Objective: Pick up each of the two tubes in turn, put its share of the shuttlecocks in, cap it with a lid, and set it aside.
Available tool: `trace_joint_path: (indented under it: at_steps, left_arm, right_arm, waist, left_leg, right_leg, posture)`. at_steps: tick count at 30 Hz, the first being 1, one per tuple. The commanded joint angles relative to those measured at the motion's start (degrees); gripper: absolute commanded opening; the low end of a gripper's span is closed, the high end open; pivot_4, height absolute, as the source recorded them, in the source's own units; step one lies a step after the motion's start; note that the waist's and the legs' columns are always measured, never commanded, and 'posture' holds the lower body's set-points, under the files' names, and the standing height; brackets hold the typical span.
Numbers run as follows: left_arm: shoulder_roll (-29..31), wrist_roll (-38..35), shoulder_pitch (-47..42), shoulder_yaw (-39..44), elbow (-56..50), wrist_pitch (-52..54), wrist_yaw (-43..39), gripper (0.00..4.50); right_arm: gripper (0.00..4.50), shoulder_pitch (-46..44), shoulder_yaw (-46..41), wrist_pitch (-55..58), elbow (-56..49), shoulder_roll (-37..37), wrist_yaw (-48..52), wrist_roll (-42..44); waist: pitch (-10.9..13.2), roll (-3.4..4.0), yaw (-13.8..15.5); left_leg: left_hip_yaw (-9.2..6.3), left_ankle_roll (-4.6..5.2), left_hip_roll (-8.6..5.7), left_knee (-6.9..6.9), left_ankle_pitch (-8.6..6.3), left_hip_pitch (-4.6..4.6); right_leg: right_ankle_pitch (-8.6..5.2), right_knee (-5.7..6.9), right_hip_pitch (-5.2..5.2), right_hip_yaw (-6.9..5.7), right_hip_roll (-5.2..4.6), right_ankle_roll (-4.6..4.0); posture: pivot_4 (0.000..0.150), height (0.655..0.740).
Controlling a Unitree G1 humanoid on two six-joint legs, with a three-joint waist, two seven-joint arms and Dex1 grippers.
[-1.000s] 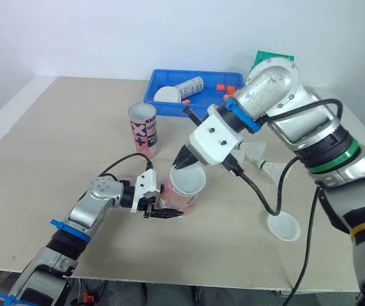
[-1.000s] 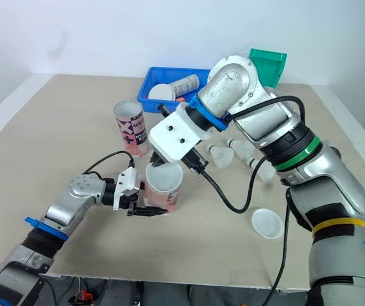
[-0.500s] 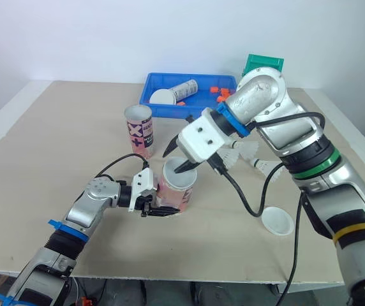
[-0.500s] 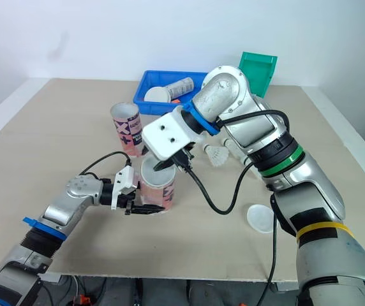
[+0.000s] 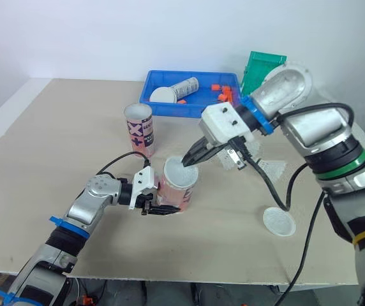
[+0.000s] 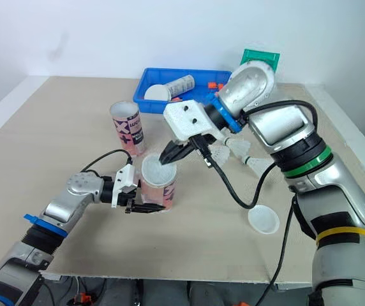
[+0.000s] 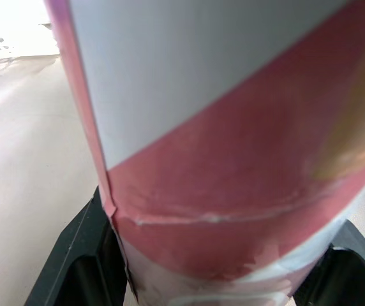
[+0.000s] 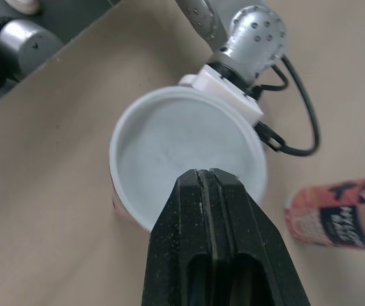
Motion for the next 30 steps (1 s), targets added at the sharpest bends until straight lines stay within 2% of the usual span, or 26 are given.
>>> trace_joint_path:
  at_steps: [1, 5, 10, 12, 15, 20, 22, 24, 26, 28, 30]
  left_arm:
    - [1.3, 4.9, 0.4, -0.5, 4.8, 0.9, 1.9, 2.73]
    - [1.4, 4.9, 0.2, -0.4, 4.8, 0.8, 1.8, 2.73]
    - [1.4, 4.9, 0.3, -0.3, 4.8, 0.7, 2.0, 2.73]
    - [1.5, 5.0, 0.6, -0.3, 4.6, 0.7, 2.0, 2.73]
    - [1.8, 4.9, 1.0, 0.0, 4.1, 1.0, 2.0, 2.73]
    - [2.2, 4.8, 1.2, 0.4, 3.6, 1.4, 2.2, 2.73]
    - [2.3, 4.8, 1.3, 0.5, 3.5, 1.6, 2.2, 2.73]
    - [2.3, 4.8, 1.4, 0.6, 3.3, 1.7, 2.3, 2.73]
    - [2.3, 4.8, 1.5, 0.7, 3.2, 1.8, 2.4, 2.73]
    - [2.3, 4.8, 1.6, 0.7, 3.2, 1.9, 2.4, 2.73]
    - [2.2, 4.9, 1.6, 0.8, 3.2, 1.9, 2.3, 2.73]
  right_arm:
    - [0.03, -0.2, 0.0, 0.3, -1.7, 2.2, 1.6, -2.8]
    - [0.03, -0.3, 1.8, 0.0, -0.4, 6.5, 0.5, -6.9]
    - [0.03, -0.6, 2.0, -1.6, 1.2, 8.4, 2.2, -9.1]
    - [0.03, -0.7, 3.5, -4.2, 2.1, 8.2, 2.2, -11.1]
    - [0.03, -0.5, 7.9, -15.4, 7.2, 7.2, 0.6, -21.5]
    - [0.03, -1.2, 9.2, -22.5, 10.5, 8.6, 0.6, -25.3]
    - [0.03, -1.3, 9.5, -24.4, 11.6, 9.1, 0.3, -26.5]
    - [0.03, -0.9, 8.9, -25.6, 12.2, 9.6, 1.0, -26.6]
    - [0.03, -0.4, 8.1, -25.9, 11.8, 9.6, 1.9, -25.1]
    - [0.03, -0.1, 8.0, -26.7, 11.3, 9.0, 2.2, -23.6]
    - [0.03, 0.1, 8.5, -27.6, 10.5, 8.2, 2.2, -22.5]
  waist:
    - [0.0, 0.0, 0.0]
    - [0.0, 0.0, 0.0]
    - [0.0, -0.04, -0.1]
    - [0.0, -0.04, -0.2]
    - [0.0, -0.04, -0.2]
    - [-0.2, 0.06, -0.4]
    - [-0.2, 0.19, -0.7]
    - [-0.2, 0.21, -0.9]
    - [-0.3, 0.28, -0.9]
    - [-0.3, 0.27, -0.9]
    - [-0.3, 0.25, -0.9]
  left_leg:
    - [-0.01, 0.0, 0.0, 0.0, 0.0, 0.0]
    - [-0.03, 0.0, 0.01, 0.0, 0.0, 0.04]
    - [-0.04, -0.01, 0.02, 0.01, -0.01, 0.11]
    - [-0.07, -0.02, 0.02, 0.01, -0.01, 0.17]
    - [-0.13, -0.05, 0.01, 0.01, -0.03, 0.28]
    - [-0.31, -0.07, -0.01, 0.01, -0.05, 0.54]
    - [-0.66, -0.1, 0.01, -0.04, -0.06, 0.6]
    - [-0.77, -0.1, -0.02, -0.09, -0.07, 0.77]
    - [-0.79, -0.11, 0.0, -0.14, -0.07, 0.81]
    - [-0.76, -0.1, -0.01, -0.47, -0.08, 0.95]
    - [-0.6, -0.1, -0.01, -0.5, -0.08, 1.07]
  right_leg:
    - [0.0, 0.0, -0.01, -0.01, 0.0, 0.0]
    - [0.0, 0.0, -0.02, -0.01, 0.03, 0.0]
    - [0.0, 0.0, 0.01, 0.0, 0.03, 0.0]
    - [0.0, 0.0, 0.01, -0.02, 0.03, -0.01]
    - [0.0, -0.01, 0.01, -0.03, 0.03, -0.01]
    - [0.0, -0.29, 0.08, -0.12, -0.01, -0.01]
    - [0.0, -0.73, 0.19, -0.54, -0.13, -0.02]
    - [0.05, -1.21, 0.18, -1.54, -0.99, -0.11]
    - [0.22, -1.56, 0.18, -1.97, -1.27, -0.4]
    - [0.25, -2.09, 0.18, -2.84, -1.87, -0.44]
    - [0.25, -2.16, 0.16, -3.19, -2.24, -0.45]
  posture:
    - [0.15, 0.7037]
    - [0.15, 0.7037]
    - [0.15, 0.7037]
    - [0.15, 0.7037]
    - [0.15, 0.7037]
    - [0.15, 0.7037]
    - [0.15, 0.7037]
    - [0.15, 0.7037]
    - [0.15, 0.7037]
    - [0.15, 0.7037]
    - [0.15, 0.7037]
